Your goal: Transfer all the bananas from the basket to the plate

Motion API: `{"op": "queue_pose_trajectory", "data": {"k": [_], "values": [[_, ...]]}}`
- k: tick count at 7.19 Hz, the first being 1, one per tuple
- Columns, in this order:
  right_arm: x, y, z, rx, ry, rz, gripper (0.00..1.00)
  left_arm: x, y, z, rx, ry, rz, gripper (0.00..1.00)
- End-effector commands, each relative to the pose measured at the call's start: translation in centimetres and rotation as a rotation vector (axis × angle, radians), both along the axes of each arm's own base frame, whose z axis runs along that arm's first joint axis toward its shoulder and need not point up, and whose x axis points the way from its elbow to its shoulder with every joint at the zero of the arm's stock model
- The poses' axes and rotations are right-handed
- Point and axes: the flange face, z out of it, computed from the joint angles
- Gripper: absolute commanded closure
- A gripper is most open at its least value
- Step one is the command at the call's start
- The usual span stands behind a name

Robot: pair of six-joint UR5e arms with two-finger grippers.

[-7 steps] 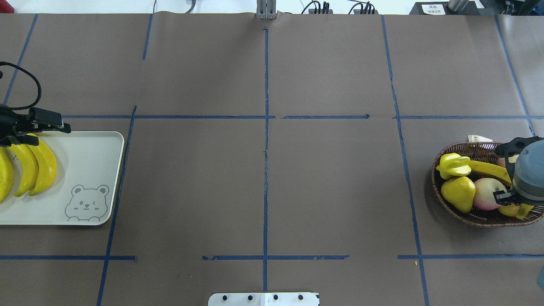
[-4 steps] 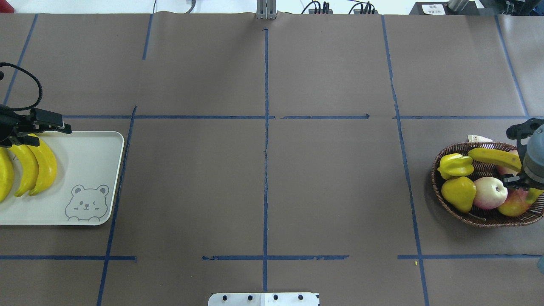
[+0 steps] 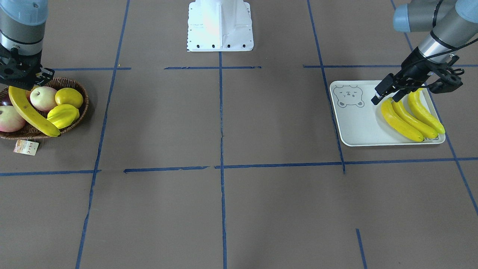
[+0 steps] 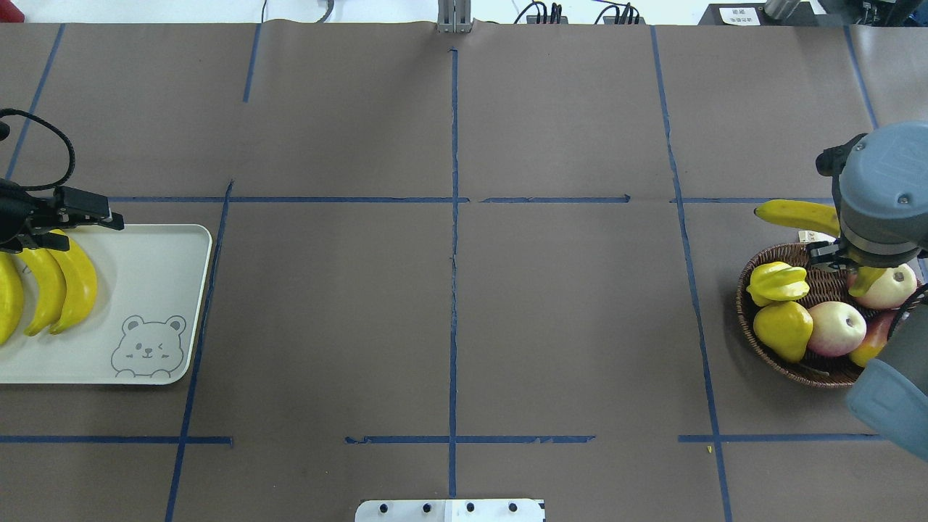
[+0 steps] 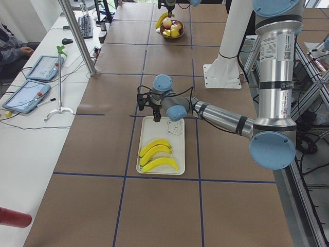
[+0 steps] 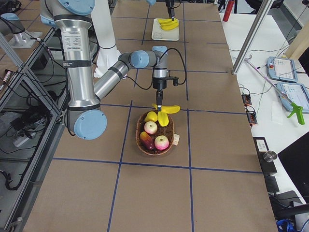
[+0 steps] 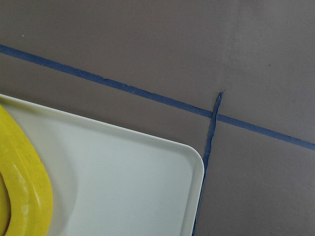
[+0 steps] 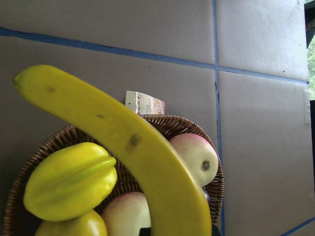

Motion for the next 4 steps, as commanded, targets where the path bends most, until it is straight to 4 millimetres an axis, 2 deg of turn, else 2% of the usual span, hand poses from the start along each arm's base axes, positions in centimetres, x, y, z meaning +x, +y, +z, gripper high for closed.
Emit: {"op": "queue_pose_trajectory", "data": {"k": [1,3,4], "values": [[-1.9,-0.8,-4.7,0.018,-0.132,-0.022,1.00,0.1,-0.1,-0.2,0.004,0.002,0.000,0.00],[-3.7,-1.3,-9.9,0.026,-0.287,0.036,1.00,1.4,0.1,-0.9,0.008,0.012,0.020,0.00],[-4.3,-1.4,-11.5,0.053,-0.399,0.070,1.00,1.9,-0.3,-2.1,0.024,0.027,0.026,0.00]]}}
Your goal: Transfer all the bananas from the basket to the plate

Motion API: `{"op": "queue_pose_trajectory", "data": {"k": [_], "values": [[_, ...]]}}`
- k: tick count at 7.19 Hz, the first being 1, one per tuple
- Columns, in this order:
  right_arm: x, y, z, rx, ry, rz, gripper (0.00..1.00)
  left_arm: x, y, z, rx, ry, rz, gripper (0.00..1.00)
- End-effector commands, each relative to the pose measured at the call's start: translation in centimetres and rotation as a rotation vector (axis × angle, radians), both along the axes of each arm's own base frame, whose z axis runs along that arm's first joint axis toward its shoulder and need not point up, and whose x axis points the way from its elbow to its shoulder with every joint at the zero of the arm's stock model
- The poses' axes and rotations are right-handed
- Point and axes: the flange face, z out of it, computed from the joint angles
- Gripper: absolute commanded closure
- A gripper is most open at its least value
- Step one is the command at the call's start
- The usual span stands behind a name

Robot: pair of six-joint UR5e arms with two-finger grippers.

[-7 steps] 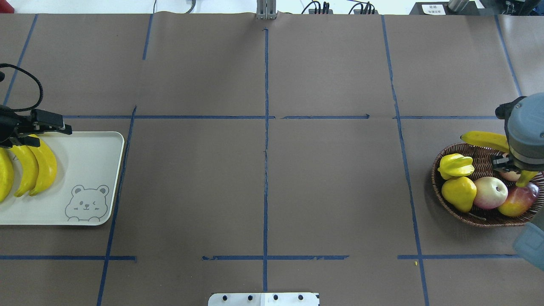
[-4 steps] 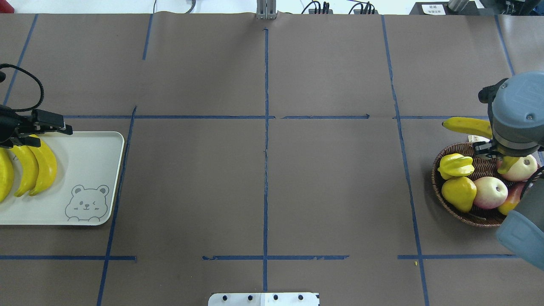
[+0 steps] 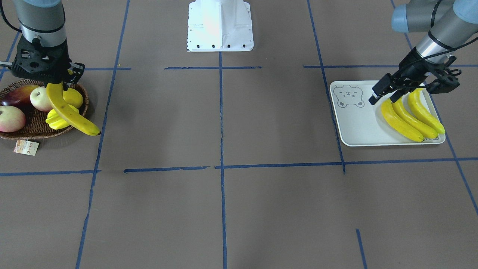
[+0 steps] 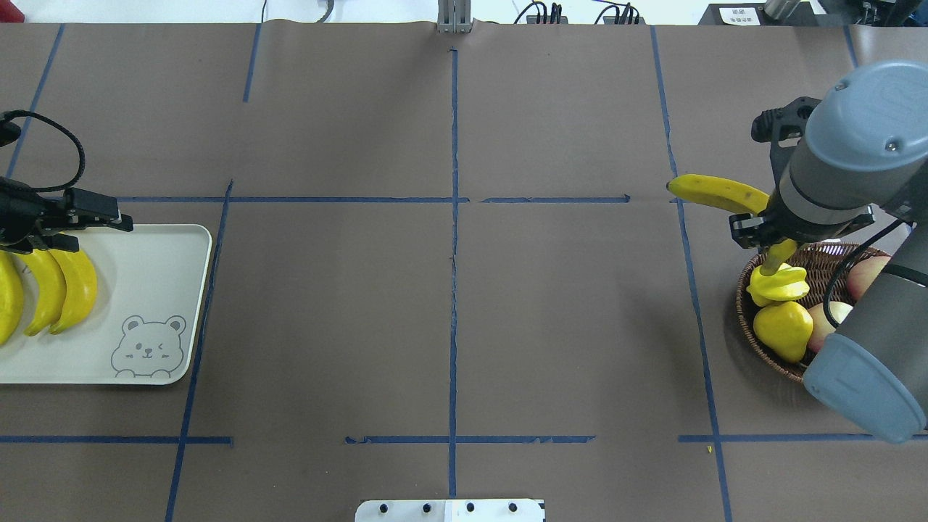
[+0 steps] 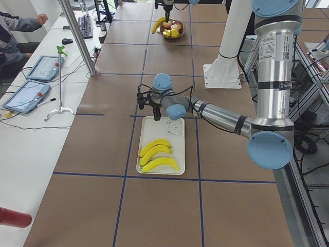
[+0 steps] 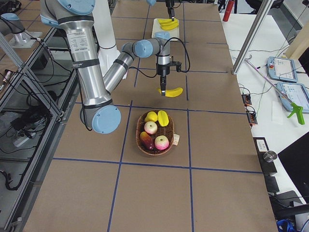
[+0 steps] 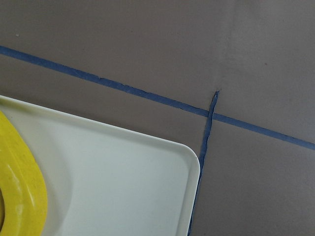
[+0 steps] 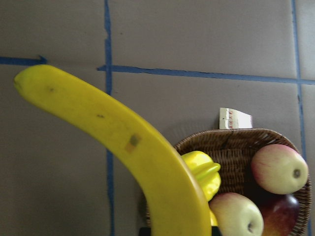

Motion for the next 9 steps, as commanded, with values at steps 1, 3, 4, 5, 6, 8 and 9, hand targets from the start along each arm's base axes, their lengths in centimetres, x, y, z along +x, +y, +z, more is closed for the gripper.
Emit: {"op": "queue_pose_trajectory", "data": {"k": [1,3,4,5,6,8,9], "values": [[-1.9,0.1,-3.8,0.014,-0.241,0.084,1.00,1.1,-0.7,-2.6,0.033,0.029,0.012,0.00],[-6.8,1.8,-5.8,0.026,-0.385,0.111,1.00,3.7,-2.6,-8.5,-0.030,0.129,-0.043,0.00],[-9.3,2.2,-7.2,0.058,-0.381,0.106,1.00,5.8,-3.2,-11.5,-0.090,0.148,-0.054,0.00],[-11.5,3.1,-7.8,0.101,-0.353,0.108,1.00,6.8,-4.4,-15.2,-0.151,0.146,-0.080,0.00],[-13.0,4.0,-9.2,0.105,-0.340,0.126,1.00,7.8,-5.6,-18.7,-0.209,0.140,-0.105,0.00],[-16.1,5.2,-13.1,0.151,-0.276,0.135,1.00,11.7,-5.5,-24.5,-0.303,0.086,-0.079,0.00],[-17.7,5.7,-14.1,0.148,-0.276,0.159,1.00,13.4,-5.3,-27.8,-0.379,0.067,-0.091,0.00]]}}
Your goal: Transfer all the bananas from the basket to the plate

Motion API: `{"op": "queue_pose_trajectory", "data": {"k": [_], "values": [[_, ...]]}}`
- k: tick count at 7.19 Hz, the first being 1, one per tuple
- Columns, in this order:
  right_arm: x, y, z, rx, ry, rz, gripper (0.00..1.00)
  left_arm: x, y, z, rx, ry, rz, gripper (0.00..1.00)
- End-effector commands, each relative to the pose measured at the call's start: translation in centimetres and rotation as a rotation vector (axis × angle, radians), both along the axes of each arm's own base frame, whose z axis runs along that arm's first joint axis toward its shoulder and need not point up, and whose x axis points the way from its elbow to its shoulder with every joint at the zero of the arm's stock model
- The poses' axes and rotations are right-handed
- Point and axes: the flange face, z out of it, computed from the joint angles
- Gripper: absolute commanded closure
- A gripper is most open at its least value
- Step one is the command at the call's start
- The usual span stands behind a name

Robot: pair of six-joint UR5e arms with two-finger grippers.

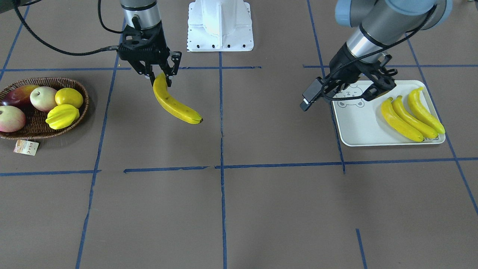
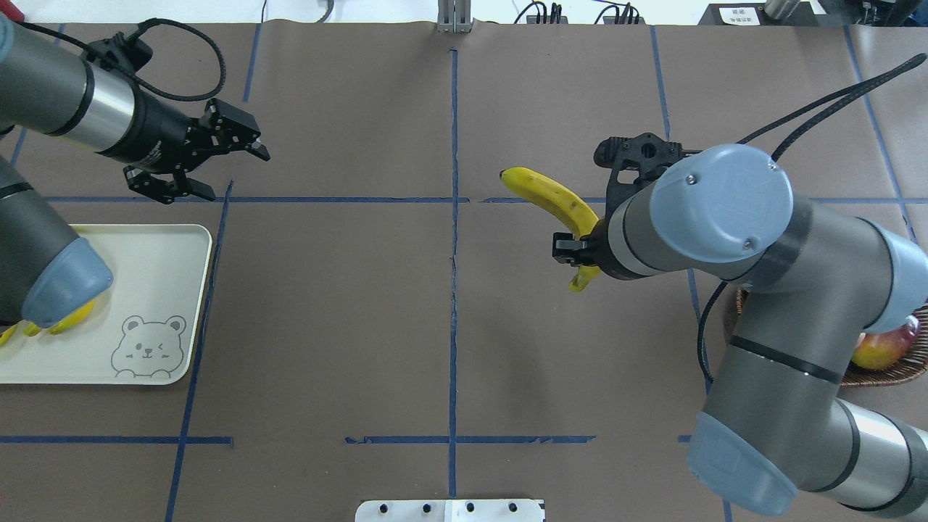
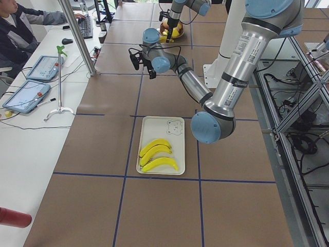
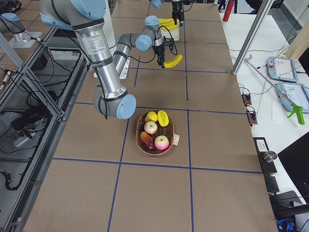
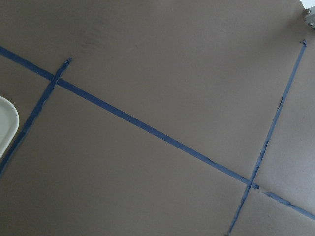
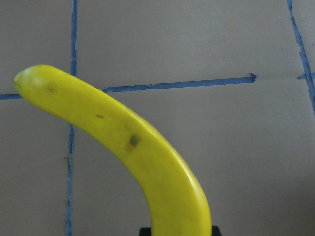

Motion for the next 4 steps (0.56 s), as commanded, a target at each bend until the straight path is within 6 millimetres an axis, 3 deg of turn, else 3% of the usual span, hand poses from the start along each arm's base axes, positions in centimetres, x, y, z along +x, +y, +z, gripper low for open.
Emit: {"op": "queue_pose_trajectory", "data": {"k": [1,2,3,4], "values": [[-3.8,0.9,-3.0,0.023,0.019,0.037,1.00,3.4,0.6,-6.6,-0.136,-0.021,-0.007,0.00],[-6.2,1.3,-4.4,0.027,0.019,0.062,1.00,5.0,0.8,-8.3,-0.177,-0.006,-0.014,0.00],[-7.9,1.5,-5.4,0.030,0.021,0.071,1.00,5.8,0.3,-9.5,-0.203,0.001,-0.029,0.00],[-8.8,2.2,-6.1,0.048,0.022,0.067,1.00,7.8,0.1,-11.4,-0.211,0.001,-0.053,0.00]]}}
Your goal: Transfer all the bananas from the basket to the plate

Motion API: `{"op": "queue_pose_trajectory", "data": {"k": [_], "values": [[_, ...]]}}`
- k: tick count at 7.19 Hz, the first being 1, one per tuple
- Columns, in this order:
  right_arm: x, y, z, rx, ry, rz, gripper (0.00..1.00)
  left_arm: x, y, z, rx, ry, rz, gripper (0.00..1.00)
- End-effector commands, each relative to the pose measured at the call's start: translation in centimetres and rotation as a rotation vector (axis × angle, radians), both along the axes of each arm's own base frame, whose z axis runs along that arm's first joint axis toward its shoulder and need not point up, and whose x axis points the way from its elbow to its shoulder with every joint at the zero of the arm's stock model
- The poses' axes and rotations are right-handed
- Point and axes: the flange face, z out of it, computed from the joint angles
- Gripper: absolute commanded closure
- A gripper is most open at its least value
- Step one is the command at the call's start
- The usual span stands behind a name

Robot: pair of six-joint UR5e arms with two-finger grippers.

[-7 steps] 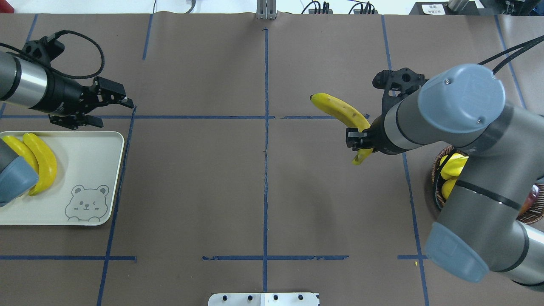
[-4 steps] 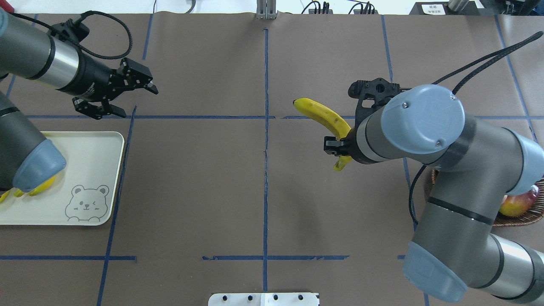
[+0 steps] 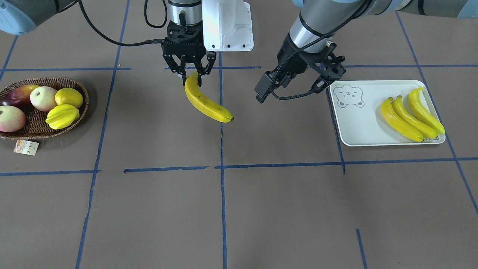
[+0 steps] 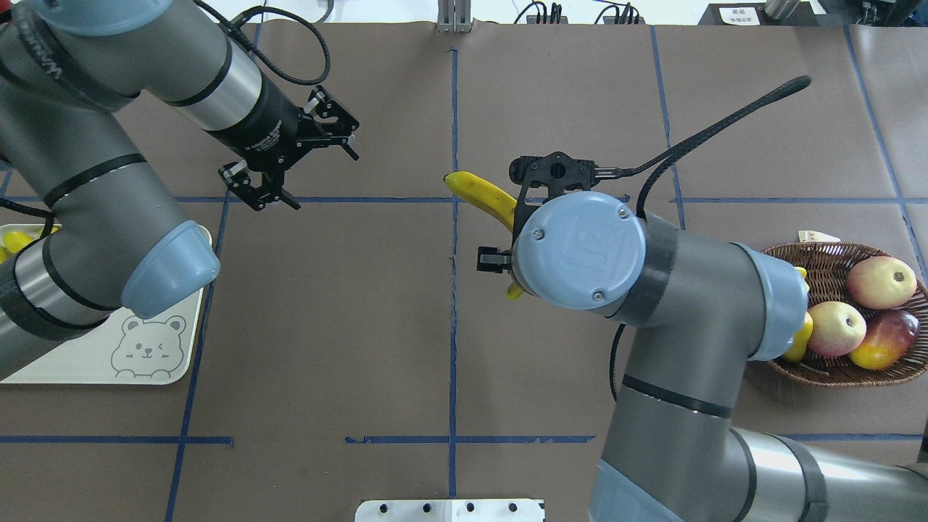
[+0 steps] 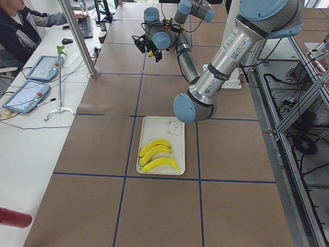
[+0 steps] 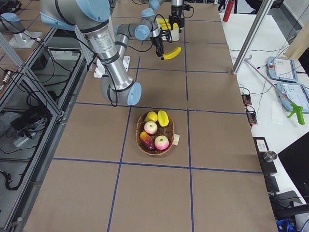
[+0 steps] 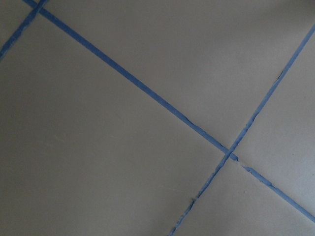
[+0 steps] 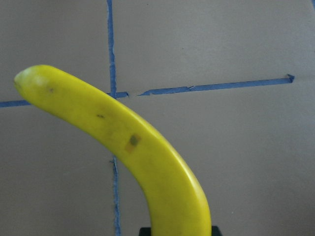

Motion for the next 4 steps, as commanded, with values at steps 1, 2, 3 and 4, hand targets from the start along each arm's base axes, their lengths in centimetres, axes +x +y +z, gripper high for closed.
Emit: {"op": "queue_pose_trajectory", "data": {"k": [1,2,3,4], "values": [[-2.2,1.2,-1.7,0.026,-0.001,0.000,1.00,3.7,-0.1,-2.6,-0.020,-0.016,-0.045,0.00],[-2.4,1.6,-2.3,0.031,-0.009,-0.007,1.00,4.4,-0.1,-2.4,-0.021,-0.028,-0.050,0.00],[-2.5,1.9,-3.1,0.029,-0.005,-0.011,1.00,5.1,0.0,-1.9,-0.025,-0.041,-0.048,0.00],[-2.4,1.9,-3.4,0.028,-0.005,-0.010,1.00,5.8,0.3,-1.8,-0.028,-0.048,-0.049,0.00]]}}
